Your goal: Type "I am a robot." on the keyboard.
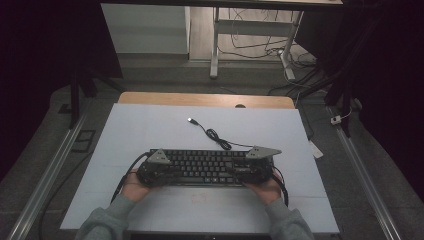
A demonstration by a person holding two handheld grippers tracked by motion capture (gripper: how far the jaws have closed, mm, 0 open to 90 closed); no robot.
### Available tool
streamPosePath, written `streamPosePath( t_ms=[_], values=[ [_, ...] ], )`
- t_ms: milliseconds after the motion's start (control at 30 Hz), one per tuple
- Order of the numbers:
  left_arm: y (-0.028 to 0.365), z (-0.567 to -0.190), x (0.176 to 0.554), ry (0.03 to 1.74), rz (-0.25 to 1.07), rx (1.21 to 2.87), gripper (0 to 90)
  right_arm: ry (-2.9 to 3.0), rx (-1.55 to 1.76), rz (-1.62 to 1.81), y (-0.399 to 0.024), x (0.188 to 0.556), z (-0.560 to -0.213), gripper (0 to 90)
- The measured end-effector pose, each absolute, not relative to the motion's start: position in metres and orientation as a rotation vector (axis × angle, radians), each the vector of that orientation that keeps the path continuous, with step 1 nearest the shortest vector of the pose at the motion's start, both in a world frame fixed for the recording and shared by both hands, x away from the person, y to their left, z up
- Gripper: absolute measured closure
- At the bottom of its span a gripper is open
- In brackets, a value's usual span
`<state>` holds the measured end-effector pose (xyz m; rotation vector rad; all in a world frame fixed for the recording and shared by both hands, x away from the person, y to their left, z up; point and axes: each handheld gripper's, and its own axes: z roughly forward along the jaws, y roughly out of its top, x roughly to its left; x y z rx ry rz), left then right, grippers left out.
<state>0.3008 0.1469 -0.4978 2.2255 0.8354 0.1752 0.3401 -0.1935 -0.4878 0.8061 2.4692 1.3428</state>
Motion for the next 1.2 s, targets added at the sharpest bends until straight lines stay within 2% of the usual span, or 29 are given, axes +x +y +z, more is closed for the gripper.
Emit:
streamPosePath(
  t_ms=[100,1200],
  values=[
    [0.144,-0.501,0.302,0.826,0.163,2.242,88.7,2.468,0.808,1.348,-0.194,0.340,-0.488,52.1],
    [0.135,-0.518,0.306,0.852,0.164,2.279,89.0,2.473,0.811,1.334,-0.193,0.342,-0.490,51.6]
  ],
)
